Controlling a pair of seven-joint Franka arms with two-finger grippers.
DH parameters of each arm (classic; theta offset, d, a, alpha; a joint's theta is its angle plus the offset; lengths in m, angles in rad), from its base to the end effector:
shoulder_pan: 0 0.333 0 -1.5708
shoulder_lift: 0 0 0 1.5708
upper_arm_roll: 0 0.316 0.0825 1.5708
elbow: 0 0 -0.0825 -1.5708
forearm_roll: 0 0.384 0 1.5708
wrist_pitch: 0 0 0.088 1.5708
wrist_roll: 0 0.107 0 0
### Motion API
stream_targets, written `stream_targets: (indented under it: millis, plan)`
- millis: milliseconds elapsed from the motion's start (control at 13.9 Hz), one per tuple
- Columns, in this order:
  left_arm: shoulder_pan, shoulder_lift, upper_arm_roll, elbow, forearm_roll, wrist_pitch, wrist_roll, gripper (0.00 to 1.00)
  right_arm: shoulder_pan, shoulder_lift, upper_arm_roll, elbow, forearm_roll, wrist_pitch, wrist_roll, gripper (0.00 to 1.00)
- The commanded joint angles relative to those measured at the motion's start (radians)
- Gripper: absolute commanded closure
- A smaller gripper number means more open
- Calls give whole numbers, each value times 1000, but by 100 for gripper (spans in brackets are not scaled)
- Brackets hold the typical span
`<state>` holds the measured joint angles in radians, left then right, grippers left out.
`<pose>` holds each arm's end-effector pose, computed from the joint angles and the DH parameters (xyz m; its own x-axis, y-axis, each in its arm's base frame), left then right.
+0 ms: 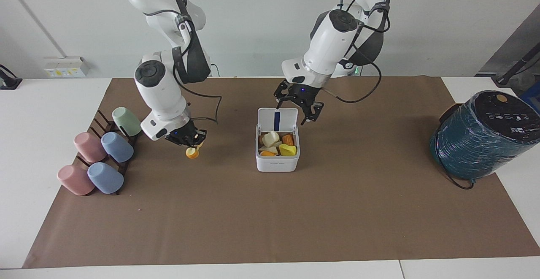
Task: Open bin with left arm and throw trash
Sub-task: 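Drop the block in the bin while the right gripper carries the cheese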
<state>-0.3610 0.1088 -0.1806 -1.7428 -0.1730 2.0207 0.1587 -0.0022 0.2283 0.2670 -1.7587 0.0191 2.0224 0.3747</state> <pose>0.5222 -0.3208 0.5224 0.7991 -0.5706 0.1894 -0.5983 -0.7858 0.1567 0.6079 0.1549 0.4433 0.9920 -0.1259 0.0114 -0.1245 -0.9884 -0.0874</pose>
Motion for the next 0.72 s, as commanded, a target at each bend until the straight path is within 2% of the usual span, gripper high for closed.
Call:
stream_targets:
  millis: [0, 287, 430, 645]
  plan:
    - [77, -58, 1, 2, 61, -103, -8, 0, 60, 57, 11, 119, 47, -21, 181, 100]
    - [181, -110, 0, -4, 150, -192, -8, 0, 154, 103, 12, 199, 125, 69, 372, 100]
    - [233, -124, 0, -6, 150, -243, -30, 0, 197, 115, 11, 199, 151, 149, 461, 100]
    - [289, -168, 0, -9, 148, -322, -154, 0, 246, 155, 11, 206, 183, 205, 507, 100]
